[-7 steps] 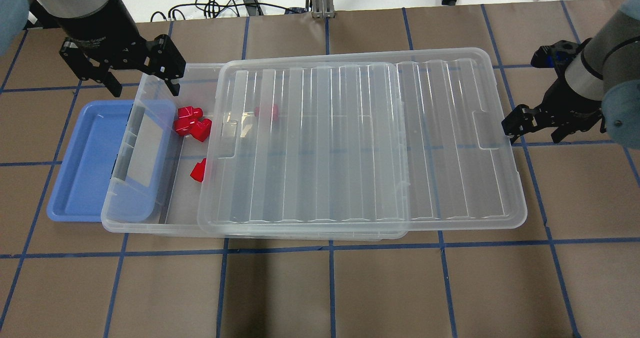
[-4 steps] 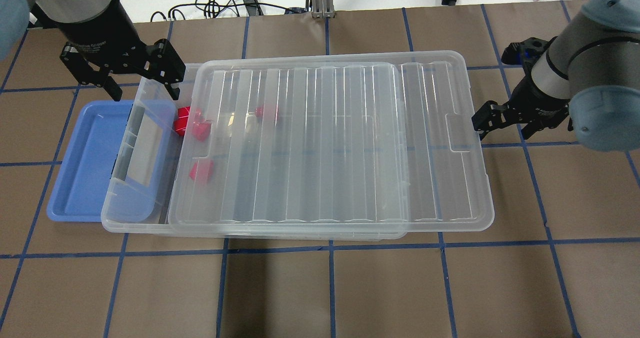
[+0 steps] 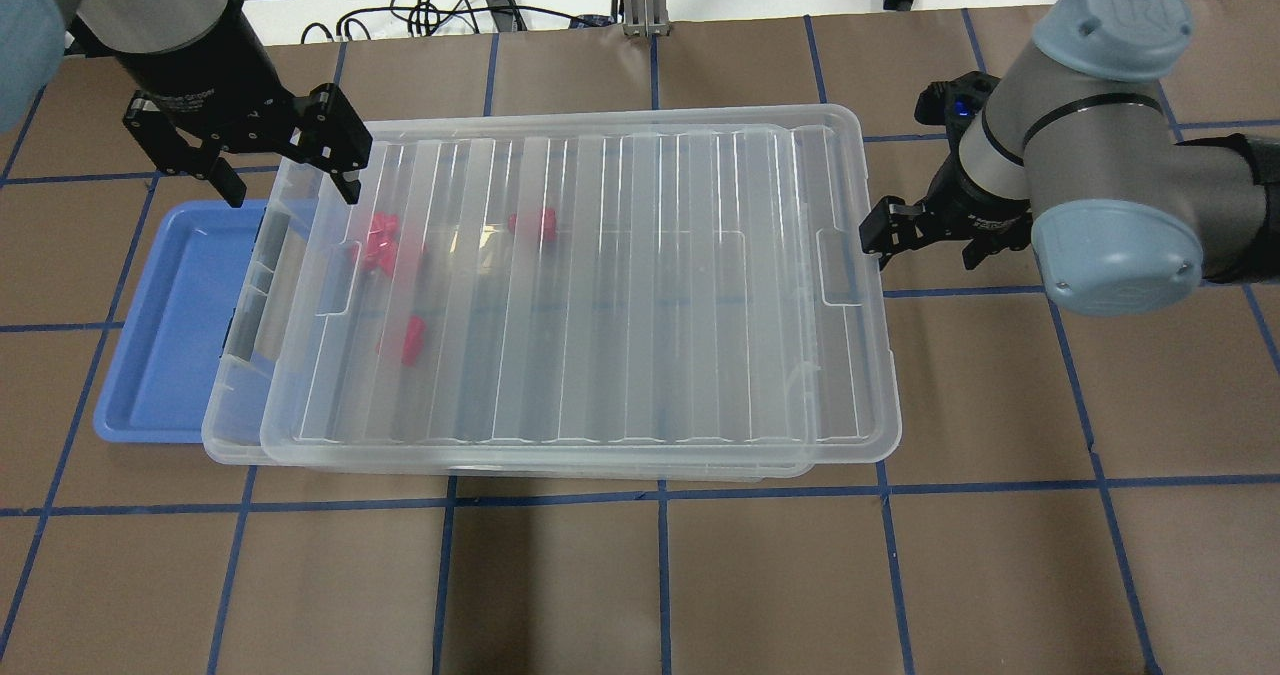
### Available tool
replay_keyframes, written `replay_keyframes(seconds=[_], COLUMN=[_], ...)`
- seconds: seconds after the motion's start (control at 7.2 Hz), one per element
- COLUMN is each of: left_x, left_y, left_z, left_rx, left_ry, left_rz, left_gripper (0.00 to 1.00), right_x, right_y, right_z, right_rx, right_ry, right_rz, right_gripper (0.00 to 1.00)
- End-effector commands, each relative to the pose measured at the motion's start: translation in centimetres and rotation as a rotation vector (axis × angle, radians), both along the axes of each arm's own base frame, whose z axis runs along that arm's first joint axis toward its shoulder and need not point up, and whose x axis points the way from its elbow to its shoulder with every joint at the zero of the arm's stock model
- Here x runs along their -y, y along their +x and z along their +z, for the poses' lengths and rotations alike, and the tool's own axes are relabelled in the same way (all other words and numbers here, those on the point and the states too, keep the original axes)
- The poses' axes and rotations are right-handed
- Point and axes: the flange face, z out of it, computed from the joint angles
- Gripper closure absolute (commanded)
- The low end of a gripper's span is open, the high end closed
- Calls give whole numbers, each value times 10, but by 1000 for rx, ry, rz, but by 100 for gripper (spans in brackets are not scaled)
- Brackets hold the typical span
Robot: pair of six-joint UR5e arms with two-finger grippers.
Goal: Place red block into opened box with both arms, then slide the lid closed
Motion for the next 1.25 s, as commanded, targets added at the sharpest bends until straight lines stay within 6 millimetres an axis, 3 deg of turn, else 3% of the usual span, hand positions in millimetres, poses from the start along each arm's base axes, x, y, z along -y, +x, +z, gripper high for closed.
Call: replay_keyframes(seconds=[0.0, 0.28, 0.42, 0.97, 1.11], left_x=[0, 0, 0, 0, 0], left_y=[0, 0, 0, 1, 1], left_z=[0, -1, -1, -1, 1], left_rx=[0, 1, 1, 0, 2], left_ry=[0, -1, -1, -2, -5], left_rz=[1, 9, 9, 7, 1], left_gripper=[0, 0, 0, 0, 0], right_x=[2, 7, 11, 2, -1], right_y=[10, 7, 7, 59, 69], right_z=[0, 12, 42, 205, 214], right_rx=[-4, -18, -33, -18, -20], right_ry=[-6, -29, -58, -30, -27], right_rz=[1, 14, 0, -80, -71], right_gripper=[0, 0, 0, 0, 0])
